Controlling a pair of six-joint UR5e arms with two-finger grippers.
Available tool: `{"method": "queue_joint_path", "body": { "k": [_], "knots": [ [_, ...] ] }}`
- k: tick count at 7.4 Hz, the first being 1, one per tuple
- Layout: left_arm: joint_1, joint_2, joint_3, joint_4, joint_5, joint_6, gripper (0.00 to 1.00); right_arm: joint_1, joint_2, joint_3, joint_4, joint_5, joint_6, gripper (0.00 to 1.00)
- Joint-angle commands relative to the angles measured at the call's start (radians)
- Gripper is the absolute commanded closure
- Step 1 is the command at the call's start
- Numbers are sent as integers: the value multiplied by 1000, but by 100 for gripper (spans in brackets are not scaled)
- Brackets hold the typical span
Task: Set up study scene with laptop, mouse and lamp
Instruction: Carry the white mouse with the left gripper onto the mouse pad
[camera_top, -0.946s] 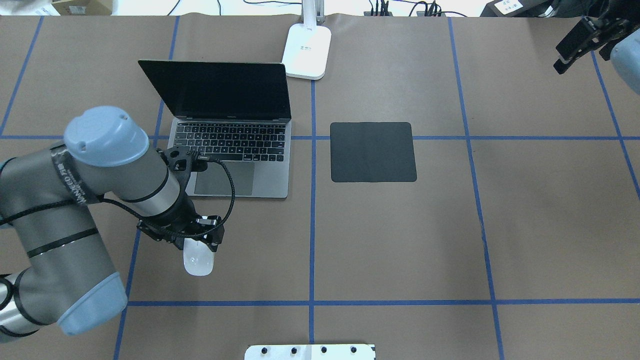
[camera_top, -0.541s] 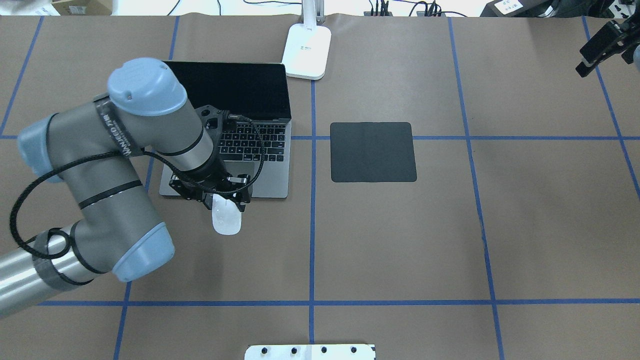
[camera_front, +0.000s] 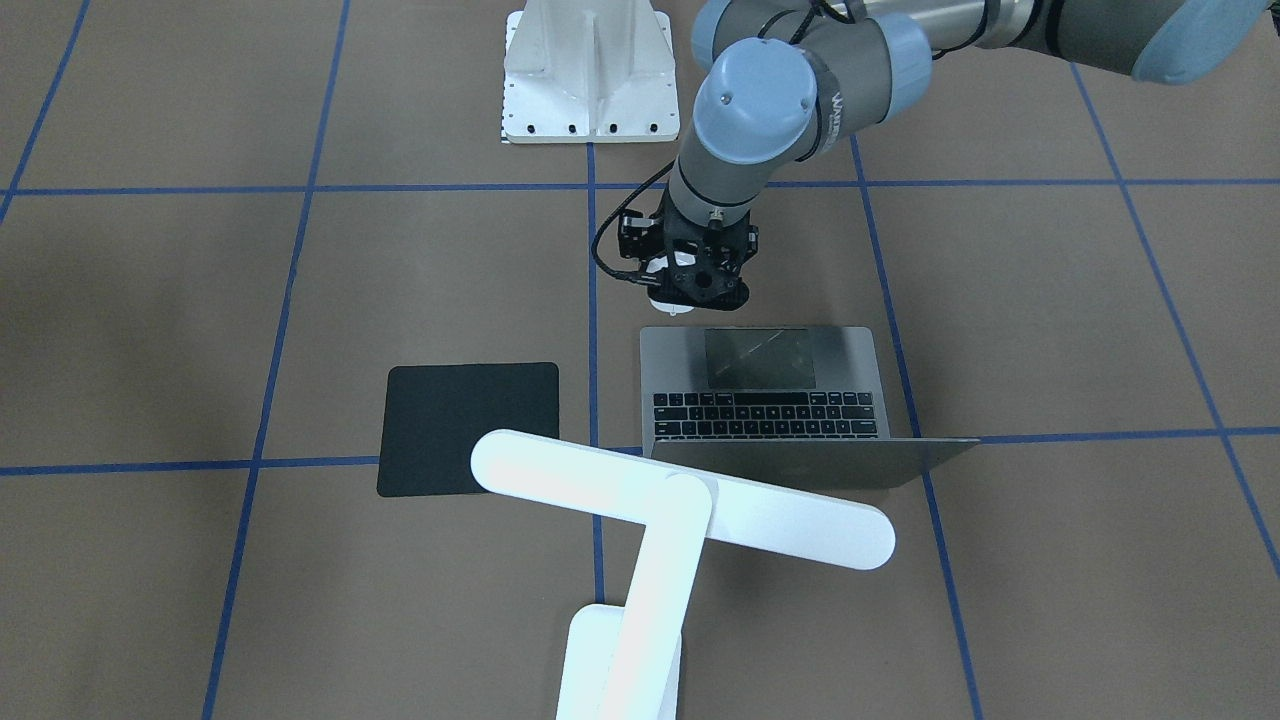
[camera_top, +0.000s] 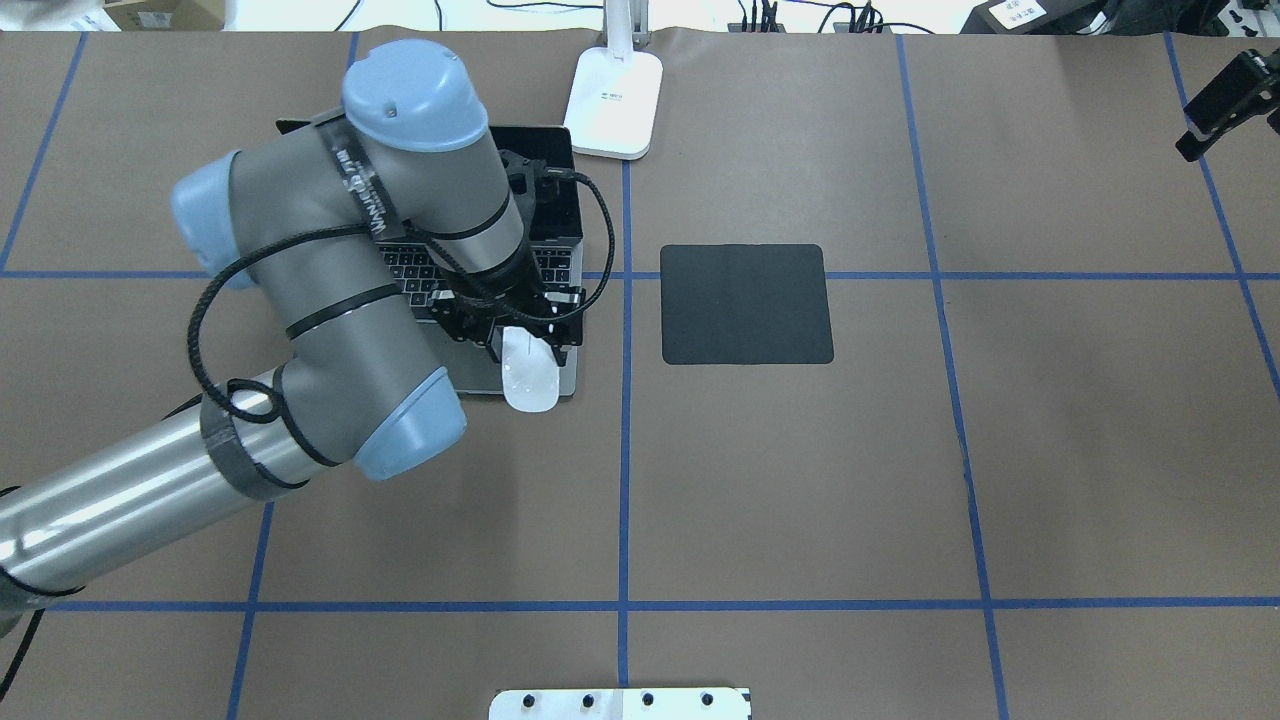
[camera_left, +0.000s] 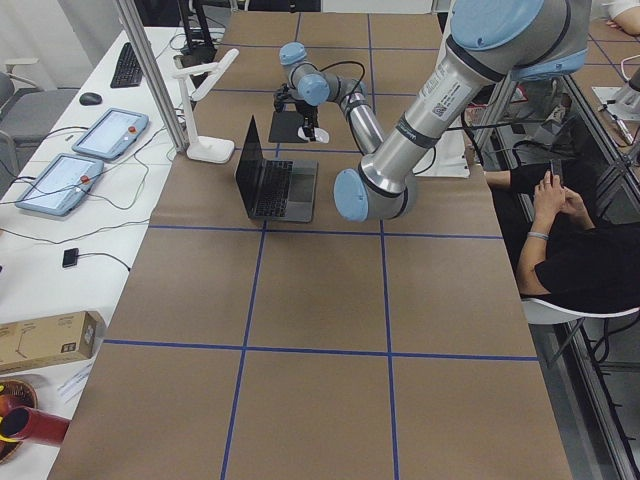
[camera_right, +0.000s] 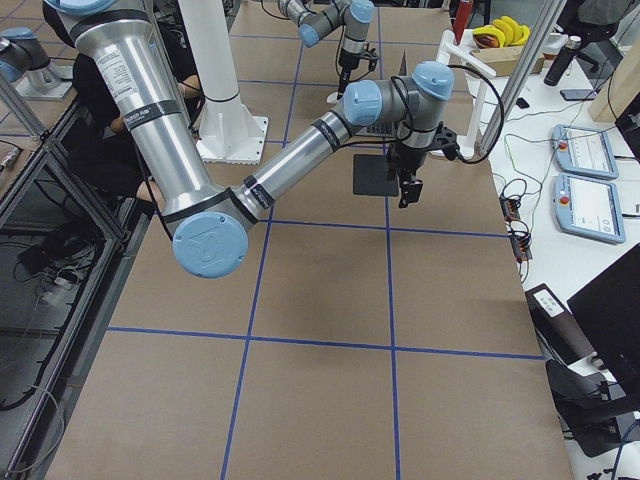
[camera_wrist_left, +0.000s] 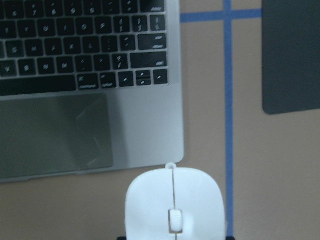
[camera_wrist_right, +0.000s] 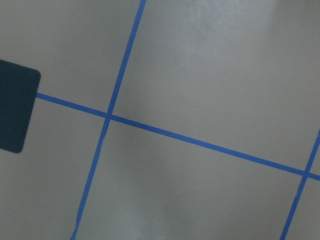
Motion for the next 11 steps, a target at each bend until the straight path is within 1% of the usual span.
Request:
{"method": "queue_joint_path", "body": {
  "k": [1, 2, 4, 5, 6, 7, 8, 9, 11],
  "knots": [
    [0, -126, 134, -7, -2, -9, 31, 22, -2, -67, 35, 5, -27, 0],
    [0, -191, 213, -16, -2, -12, 31, 28, -2, -88, 50, 5, -32, 0],
    [2, -262, 363, -137, -2, -44, 31, 51, 0, -102, 52, 7, -38, 0],
    [5, -317, 445, -163, 0, -64, 31, 61, -2, -104, 49, 10, -41, 0],
    [7, -338, 464, -170, 0, -67, 30, 65, -2, -104, 47, 15, -41, 0],
    [11, -351, 505, -205, 12, -70, 30, 71, -2, -104, 44, 42, -41, 0],
    [32, -368, 578, -285, 55, -96, 30, 76, -2, -104, 43, 45, -41, 0],
    [58, -370, 615, -350, 114, -120, 30, 74, -2, -107, 43, 36, -41, 0],
    [68, -379, 622, -360, 135, -137, 29, 74, -2, -108, 40, 36, -40, 0]
  ]
}}
